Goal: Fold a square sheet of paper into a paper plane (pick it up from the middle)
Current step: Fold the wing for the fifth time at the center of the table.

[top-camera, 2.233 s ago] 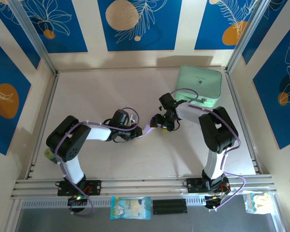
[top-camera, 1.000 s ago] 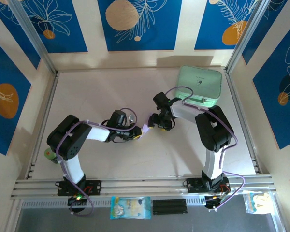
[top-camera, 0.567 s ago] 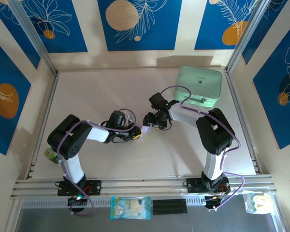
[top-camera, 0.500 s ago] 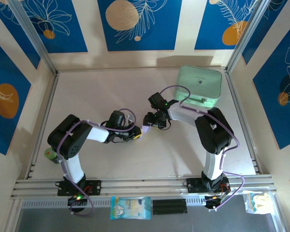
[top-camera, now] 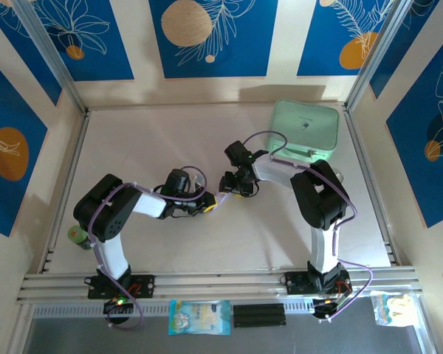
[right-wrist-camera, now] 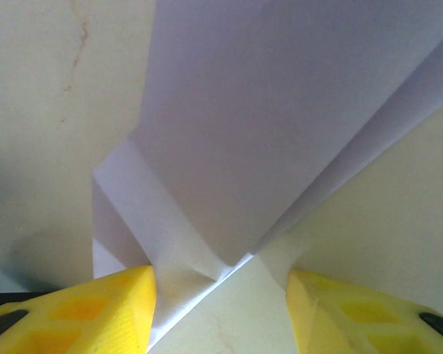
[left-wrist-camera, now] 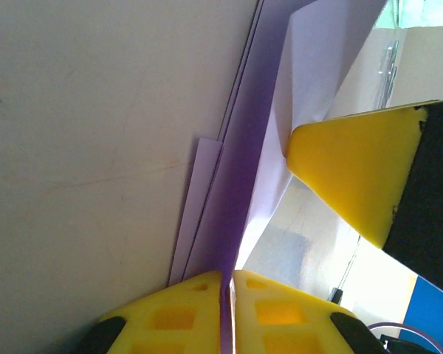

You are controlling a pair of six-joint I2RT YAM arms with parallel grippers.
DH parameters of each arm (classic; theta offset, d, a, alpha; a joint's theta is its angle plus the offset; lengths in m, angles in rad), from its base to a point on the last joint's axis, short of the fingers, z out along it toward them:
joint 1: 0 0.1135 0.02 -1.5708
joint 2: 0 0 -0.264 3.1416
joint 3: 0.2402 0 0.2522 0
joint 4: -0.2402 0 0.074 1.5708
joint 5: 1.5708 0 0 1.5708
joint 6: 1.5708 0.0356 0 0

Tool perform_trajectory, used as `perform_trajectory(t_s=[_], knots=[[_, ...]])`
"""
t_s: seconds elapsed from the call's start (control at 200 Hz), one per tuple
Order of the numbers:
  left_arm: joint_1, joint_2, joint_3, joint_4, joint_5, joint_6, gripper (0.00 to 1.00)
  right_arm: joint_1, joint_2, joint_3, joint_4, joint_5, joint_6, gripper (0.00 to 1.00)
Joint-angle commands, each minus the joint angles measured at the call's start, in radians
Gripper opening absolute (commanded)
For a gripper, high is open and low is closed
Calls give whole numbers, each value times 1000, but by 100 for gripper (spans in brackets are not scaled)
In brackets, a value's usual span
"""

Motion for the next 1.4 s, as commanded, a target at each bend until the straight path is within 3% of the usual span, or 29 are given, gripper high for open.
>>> perform_trajectory(t_s=[0.0, 0.285, 0.52, 0.695, 0.985, 1.186, 1.396], knots=[[-16, 69, -29, -46, -29, -1, 14, 5, 73, 20, -43, 23, 19, 54], [-15, 70, -28, -50, -34, 3, 19, 20, 155, 70, -153, 110, 43, 58], [-13, 69, -28, -67, -41, 11, 13, 23, 149, 78, -159, 102, 53, 59], [-8, 65, -35, -47, -38, -11, 10, -1, 3, 39, -50, 2, 3, 59], [-3, 70, -32, -34, -25, -23, 8, -80, -260, -173, 248, -225, -58, 58], [-3, 66, -27, -39, -24, -23, 8, -84, -207, -224, 401, -384, -36, 44], [-3, 69, -28, -45, -24, -23, 9, -80, -104, -188, 434, -430, -19, 33]])
